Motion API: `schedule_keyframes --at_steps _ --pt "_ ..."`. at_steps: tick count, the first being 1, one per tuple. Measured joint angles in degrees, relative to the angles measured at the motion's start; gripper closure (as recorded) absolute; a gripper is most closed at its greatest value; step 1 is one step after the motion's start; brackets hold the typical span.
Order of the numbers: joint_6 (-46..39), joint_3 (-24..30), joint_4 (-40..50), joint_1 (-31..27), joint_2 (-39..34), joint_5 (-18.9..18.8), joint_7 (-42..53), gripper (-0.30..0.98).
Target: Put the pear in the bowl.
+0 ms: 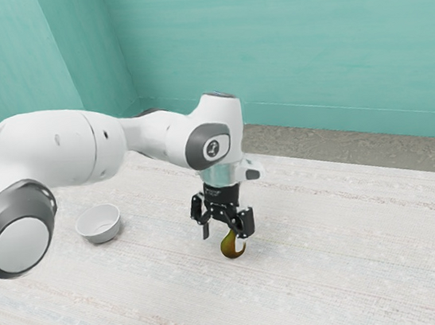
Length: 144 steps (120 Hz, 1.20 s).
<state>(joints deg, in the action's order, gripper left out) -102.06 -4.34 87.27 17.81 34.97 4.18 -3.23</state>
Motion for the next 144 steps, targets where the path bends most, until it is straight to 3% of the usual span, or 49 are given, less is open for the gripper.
schedule_keyframes --at_steps 25,52,76,105,144 --pt "-20.71 0.16 9.66 0.28 -3.29 -1.14 1.86 0.00" --pt "-32.17 0.05 15.69 0.08 -5.22 0.86 4.07 0.00" --pt "-36.35 0.08 16.61 0.03 -5.48 2.29 5.44 0.00" --pt "-37.78 0.13 19.17 0.03 -5.57 6.59 6.63 0.00" --pt "-38.36 0.04 23.09 0.03 -8.66 7.66 7.53 0.00"
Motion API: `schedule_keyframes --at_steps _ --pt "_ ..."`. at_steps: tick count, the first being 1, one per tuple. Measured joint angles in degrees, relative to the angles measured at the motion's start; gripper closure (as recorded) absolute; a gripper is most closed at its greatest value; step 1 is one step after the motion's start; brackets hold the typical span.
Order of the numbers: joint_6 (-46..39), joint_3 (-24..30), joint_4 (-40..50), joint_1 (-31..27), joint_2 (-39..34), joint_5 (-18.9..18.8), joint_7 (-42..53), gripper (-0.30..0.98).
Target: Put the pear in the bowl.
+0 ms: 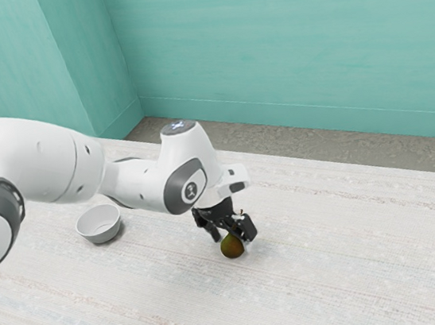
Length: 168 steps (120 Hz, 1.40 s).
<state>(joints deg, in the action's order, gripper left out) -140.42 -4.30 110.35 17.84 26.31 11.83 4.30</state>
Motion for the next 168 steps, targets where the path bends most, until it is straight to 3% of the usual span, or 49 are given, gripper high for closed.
schedule_keyframes --at_steps 40,83,128,168 --pt "-0.32 0.05 0.75 -0.03 -0.01 0.58 0.36 0.04" --pt "-0.12 -0.08 0.81 -0.05 -0.15 1.69 0.59 0.28" --pt "1.17 -0.53 0.42 -0.17 -1.79 1.26 -0.18 0.44" --pt "8.34 -6.57 0.40 -0.23 -8.19 -0.22 -2.47 0.56"
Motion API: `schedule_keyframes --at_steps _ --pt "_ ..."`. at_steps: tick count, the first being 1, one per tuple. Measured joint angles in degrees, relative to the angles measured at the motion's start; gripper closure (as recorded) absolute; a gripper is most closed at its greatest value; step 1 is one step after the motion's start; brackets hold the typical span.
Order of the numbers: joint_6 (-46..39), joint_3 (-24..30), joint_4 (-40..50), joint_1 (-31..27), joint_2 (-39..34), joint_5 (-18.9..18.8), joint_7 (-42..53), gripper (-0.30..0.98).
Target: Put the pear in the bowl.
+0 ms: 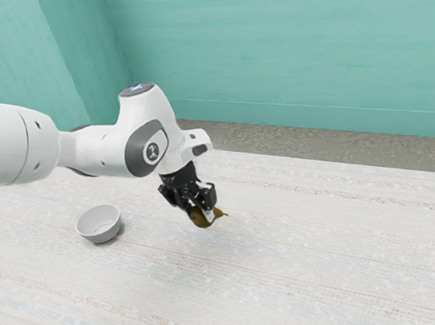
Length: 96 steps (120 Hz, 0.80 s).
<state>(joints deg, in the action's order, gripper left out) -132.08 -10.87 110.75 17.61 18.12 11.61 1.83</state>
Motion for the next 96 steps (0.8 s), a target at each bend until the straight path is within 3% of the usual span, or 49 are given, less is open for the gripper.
schedule_keyframes --at_steps 57,82,96 --pt "9.08 -20.74 -0.22 -0.09 -4.13 -3.03 -0.74 0.64" --pt "8.16 -23.97 -0.92 -1.28 -2.96 -2.27 1.67 0.65" --pt "5.50 -24.10 1.44 -2.31 -2.53 1.40 3.97 0.65"
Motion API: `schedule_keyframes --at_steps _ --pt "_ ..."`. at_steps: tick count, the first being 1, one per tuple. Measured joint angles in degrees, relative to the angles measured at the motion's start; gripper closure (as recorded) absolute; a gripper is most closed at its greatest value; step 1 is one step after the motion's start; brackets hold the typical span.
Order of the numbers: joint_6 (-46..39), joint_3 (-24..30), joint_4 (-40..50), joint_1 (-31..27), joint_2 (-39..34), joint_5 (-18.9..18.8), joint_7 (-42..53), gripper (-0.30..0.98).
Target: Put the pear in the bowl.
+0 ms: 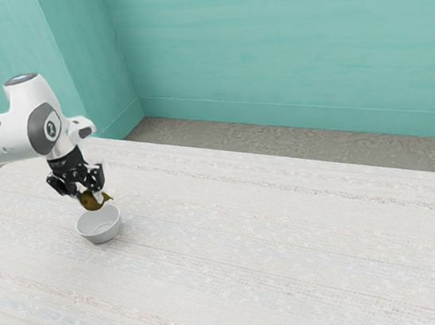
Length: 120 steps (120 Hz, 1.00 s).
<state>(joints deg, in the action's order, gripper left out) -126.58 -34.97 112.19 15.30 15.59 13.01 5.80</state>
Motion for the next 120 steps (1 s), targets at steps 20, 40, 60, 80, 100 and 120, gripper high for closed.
schedule_keyframes --at_steps 20,40,60,80,100,120 --pt "-3.49 -0.03 2.74 -0.16 0.27 4.29 2.93 0.65" --pt "-5.89 -0.10 3.62 -0.71 0.85 8.13 5.96 0.64" --pt "-6.43 -0.11 3.66 -1.36 0.88 10.61 10.46 0.35" --pt "-6.32 -0.09 3.67 -1.48 0.88 12.12 14.98 0.16" --pt "-6.25 -0.09 3.60 -1.49 0.82 12.52 18.42 0.07" --pt "-6.05 -0.11 3.24 -1.48 0.54 12.62 21.06 0.03"
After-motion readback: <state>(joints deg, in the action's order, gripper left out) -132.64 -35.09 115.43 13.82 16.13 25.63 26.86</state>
